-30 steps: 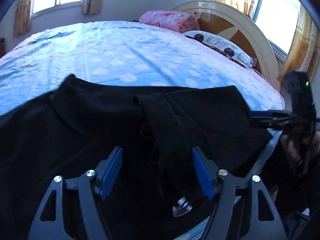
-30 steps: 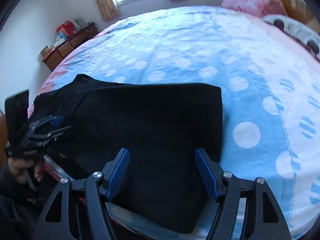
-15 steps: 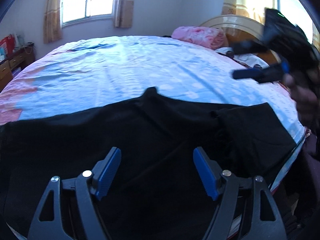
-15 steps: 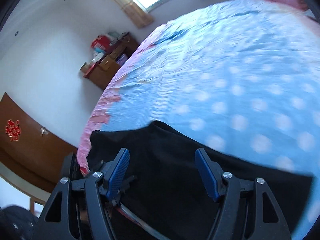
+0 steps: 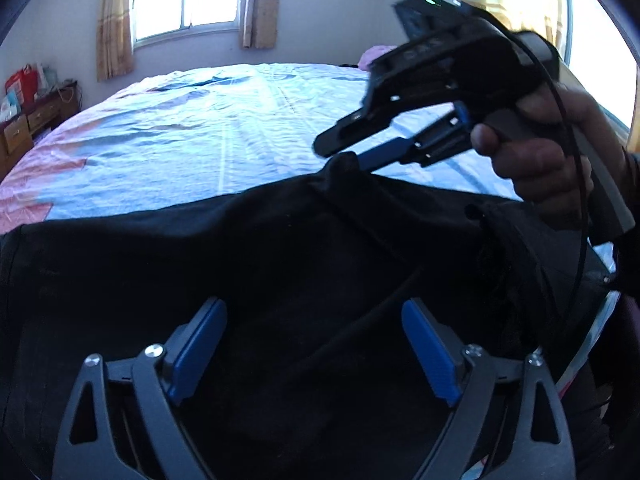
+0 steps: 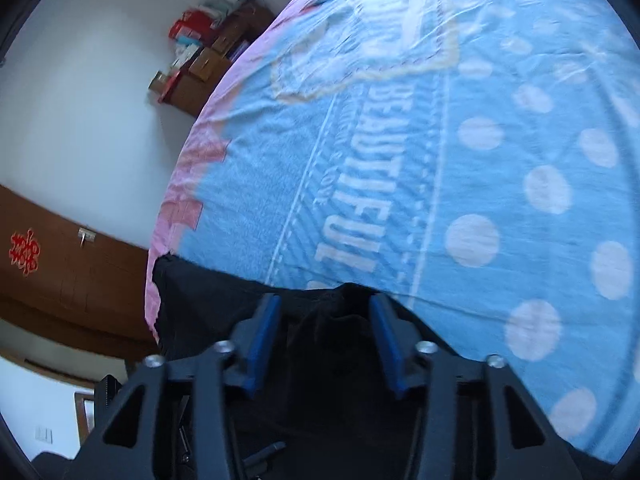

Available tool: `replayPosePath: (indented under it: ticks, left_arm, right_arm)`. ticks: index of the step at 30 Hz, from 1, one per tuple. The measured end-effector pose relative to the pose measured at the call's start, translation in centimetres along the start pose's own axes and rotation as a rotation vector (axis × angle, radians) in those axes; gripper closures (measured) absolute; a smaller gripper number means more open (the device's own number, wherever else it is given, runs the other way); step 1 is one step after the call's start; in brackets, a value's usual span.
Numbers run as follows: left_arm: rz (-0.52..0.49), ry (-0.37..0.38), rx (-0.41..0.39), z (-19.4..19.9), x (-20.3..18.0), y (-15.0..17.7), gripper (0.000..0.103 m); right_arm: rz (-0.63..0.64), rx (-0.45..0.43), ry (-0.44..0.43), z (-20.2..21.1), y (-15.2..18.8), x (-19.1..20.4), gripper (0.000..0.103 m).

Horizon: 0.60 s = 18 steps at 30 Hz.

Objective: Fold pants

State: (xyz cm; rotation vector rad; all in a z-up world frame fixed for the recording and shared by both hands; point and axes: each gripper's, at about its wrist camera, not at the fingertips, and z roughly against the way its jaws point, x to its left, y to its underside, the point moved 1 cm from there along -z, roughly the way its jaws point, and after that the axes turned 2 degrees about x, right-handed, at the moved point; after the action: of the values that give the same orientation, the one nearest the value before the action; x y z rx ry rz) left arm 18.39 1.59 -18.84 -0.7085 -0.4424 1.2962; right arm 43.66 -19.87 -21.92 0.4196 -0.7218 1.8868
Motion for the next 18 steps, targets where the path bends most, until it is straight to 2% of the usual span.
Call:
replayPosePath:
  ticks: [4,7,11,13,18]
  left_arm:
    - [-0.06,-0.045,0.011,-0.4,-0.9,0.2,0.007]
    - [-0.074,-0.055,0.01,-0.4,-1.1,0.4,0.006]
    - [-0.077,-0.046,-0.001,-0.5,-1.2,0.5,0.003]
    - [-0.083,-0.05,-0.002,-0.5,-1.3,0.5,0.003]
    - [-0.086,-0.051,0.002,-0.6,-1.2,0.3,0.002]
  right_arm:
    - [0.028,0.007,0.07,-1.2,-0.1,0.4,0.086]
    - [0.015,-0.021,0.086,-1.2,-0.4,0.3,0.095]
    - [0.002,-0.031,0.124,-1.6,-0.9,-0.6,0.097]
    - [-0.038,-0.02,0.109,-2.3,-1.3,-1.8,0.098]
    - [-0.007,-0.028,0.14,-2.0,-1.3,-1.0,0.097]
